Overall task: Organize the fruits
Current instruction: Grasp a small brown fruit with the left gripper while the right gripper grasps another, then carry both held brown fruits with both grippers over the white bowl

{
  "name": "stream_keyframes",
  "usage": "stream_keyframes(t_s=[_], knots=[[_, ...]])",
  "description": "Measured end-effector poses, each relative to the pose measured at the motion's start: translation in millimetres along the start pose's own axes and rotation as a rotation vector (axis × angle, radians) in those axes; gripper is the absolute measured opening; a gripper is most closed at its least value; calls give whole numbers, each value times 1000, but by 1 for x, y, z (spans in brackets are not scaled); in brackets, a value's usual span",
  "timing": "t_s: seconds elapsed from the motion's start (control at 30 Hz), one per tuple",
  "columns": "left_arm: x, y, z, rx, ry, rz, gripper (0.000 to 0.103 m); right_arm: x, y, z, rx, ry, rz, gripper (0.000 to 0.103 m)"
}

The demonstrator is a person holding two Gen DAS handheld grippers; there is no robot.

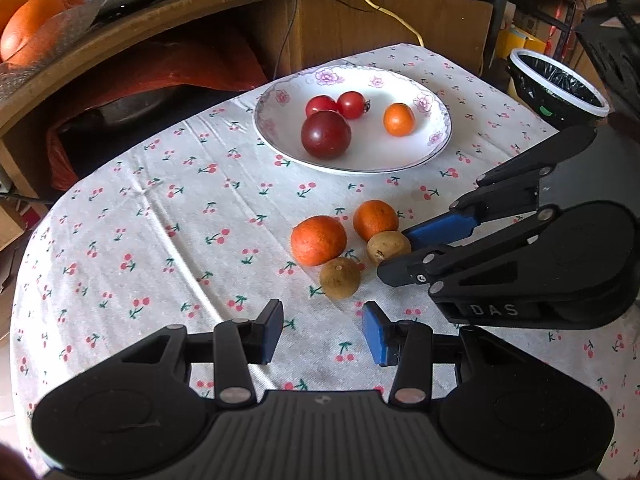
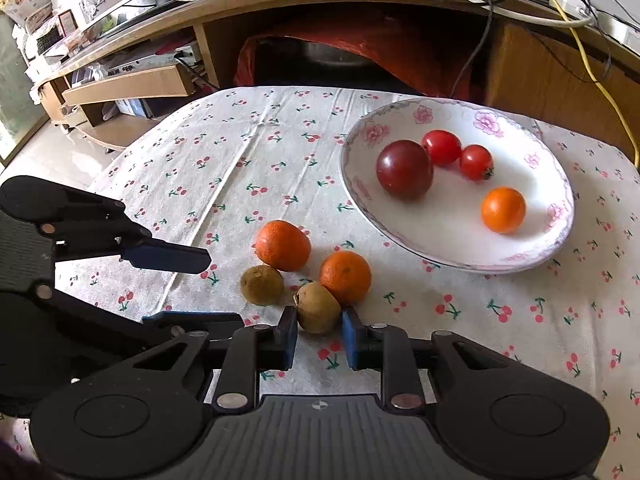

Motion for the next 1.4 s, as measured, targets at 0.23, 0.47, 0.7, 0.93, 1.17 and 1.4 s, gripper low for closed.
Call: stream_keyframes(t_s=[0.23,0.47,0.7,0.93,1.17,1.4], knots=[[6,0,-7,-15,23,-3,52,-5,14,4,32,-7,19,19],[14,3,-13,-26,17,-9,47,-8,20,7,35,-9,29,19],[20,5,-15,-53,13,5,36,-11,27,10,40,-12,37,19],[21,5,-15,-63,13,-3,34,-12,29,12,39,-16,50,19],[17,8,-9,-54,6,2,33,-13,27,13,31,-19,54,19],[9,15,-5,-33,5,29,33,-13,25,14,21,-22,54,19]])
Point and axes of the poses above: each gripper's, at about its wrist camera, not at the fingertips, and x roughly the way its jaws point, y to its right, z to its underside, the point moved 1 cm from there along x, roughly the way its jaws point, and after that the axes turned 8 degrees about z, right-handed, at the moved point
